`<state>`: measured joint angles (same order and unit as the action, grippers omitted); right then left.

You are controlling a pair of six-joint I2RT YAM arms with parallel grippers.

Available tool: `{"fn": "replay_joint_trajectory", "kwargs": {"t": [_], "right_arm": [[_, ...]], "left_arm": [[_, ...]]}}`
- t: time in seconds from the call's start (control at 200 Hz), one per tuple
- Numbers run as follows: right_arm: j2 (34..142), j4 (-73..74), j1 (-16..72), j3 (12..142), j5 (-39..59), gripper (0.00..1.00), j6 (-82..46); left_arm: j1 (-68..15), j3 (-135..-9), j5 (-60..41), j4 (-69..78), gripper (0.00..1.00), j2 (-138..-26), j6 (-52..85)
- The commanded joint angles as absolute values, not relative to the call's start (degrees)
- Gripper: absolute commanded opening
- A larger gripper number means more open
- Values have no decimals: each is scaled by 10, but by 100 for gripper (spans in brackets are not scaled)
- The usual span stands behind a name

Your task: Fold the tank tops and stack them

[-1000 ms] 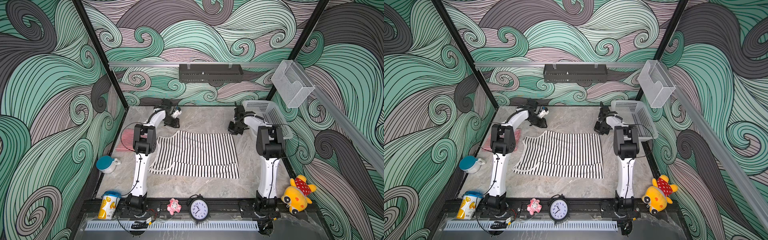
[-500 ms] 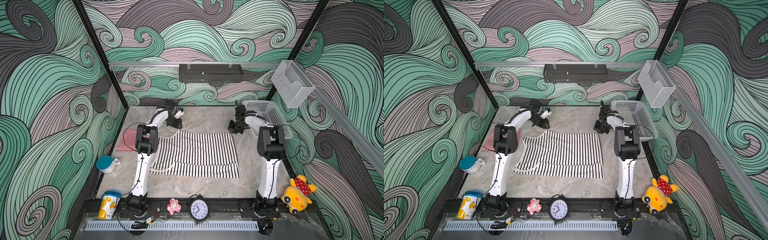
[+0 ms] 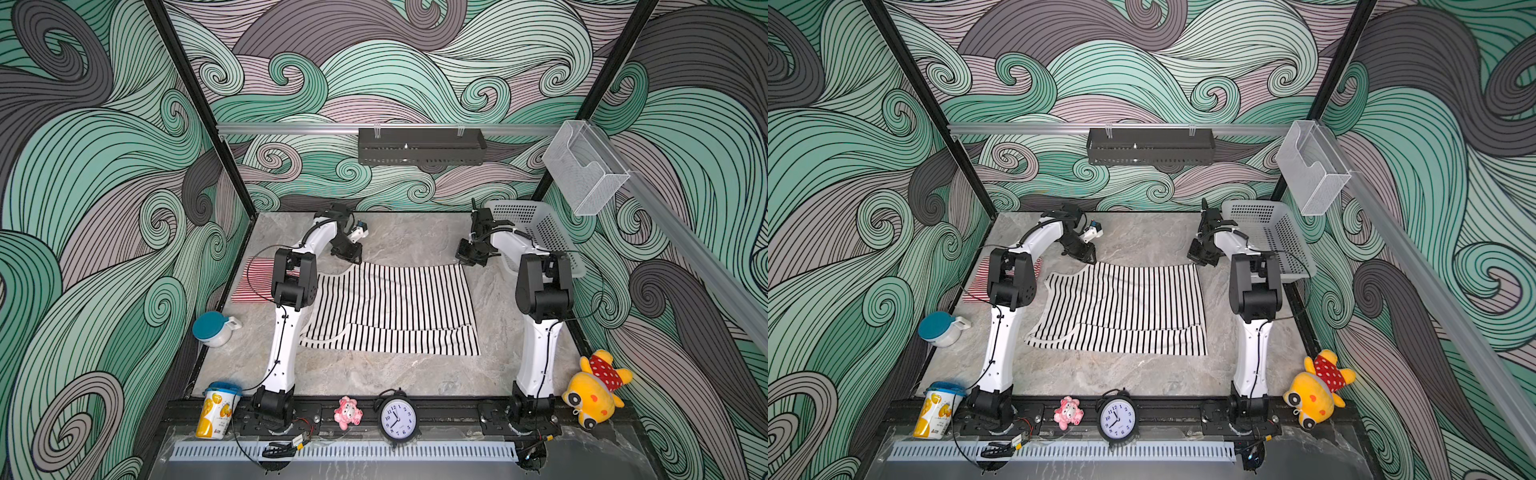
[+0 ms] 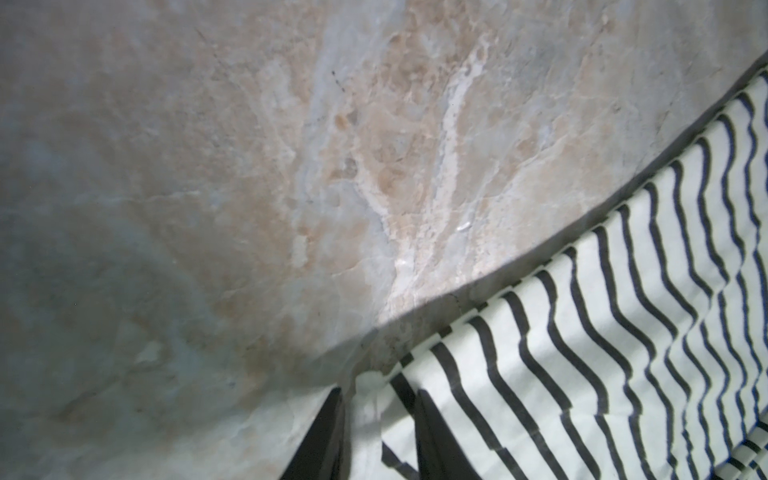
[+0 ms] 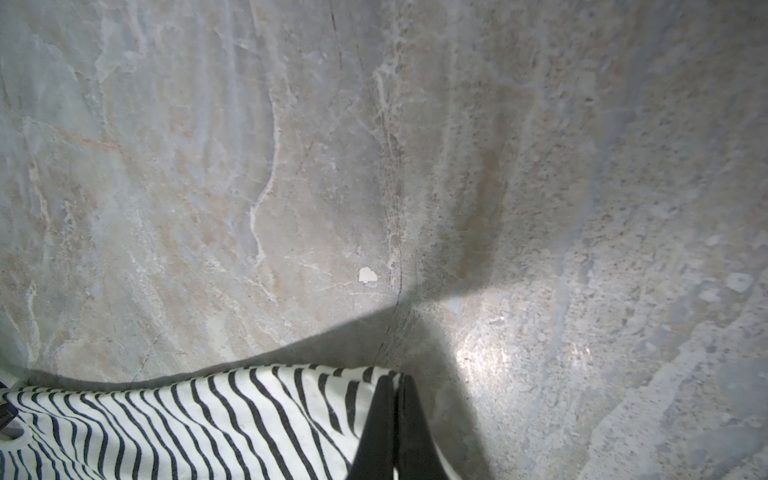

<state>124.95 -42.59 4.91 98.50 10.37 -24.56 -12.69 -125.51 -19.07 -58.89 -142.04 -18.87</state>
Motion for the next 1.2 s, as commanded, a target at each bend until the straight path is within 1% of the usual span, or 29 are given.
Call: {"fn": "replay_joint_trajectory", "kwargs": {"t": [0.0, 0.21, 0.3, 0.35, 0.455, 0.516, 0.631, 0.766, 0.866, 1.196], "right_arm": [[1231, -426, 51, 976, 106, 0, -241], [1230, -427, 53, 978, 108, 0, -241], [1230, -426, 53, 978, 111, 0, -241], [1228, -426, 54, 978, 110, 0, -241], [1222, -426, 53, 976, 113, 0, -239], [1215, -426, 53, 971, 113, 0, -237], [1193, -422, 53, 955, 112, 0, -236], [1155, -403, 53, 918, 114, 0, -238], [1123, -387, 53, 877, 117, 0, -239], [1002, -338, 53, 726, 131, 0, -246]], "left_arm": [[-130, -1272, -172, -598, 32, -1436, -193], [-132, -1287, -159, -594, 31, -1450, -188], [-135, -1298, -159, -607, 28, -1457, -197], [-136, -1305, -158, -615, 24, -1461, -201], [-138, -1312, -162, -627, 7, -1461, -201], [-138, -1316, -159, -637, 0, -1455, -204], [-135, -1302, -152, -639, 0, -1427, -195], [-133, -1227, -162, -589, 0, -1357, -188], [-132, -1182, -171, -568, 0, -1312, -186], [-134, -1053, -207, -561, 0, -1205, -196]]}}
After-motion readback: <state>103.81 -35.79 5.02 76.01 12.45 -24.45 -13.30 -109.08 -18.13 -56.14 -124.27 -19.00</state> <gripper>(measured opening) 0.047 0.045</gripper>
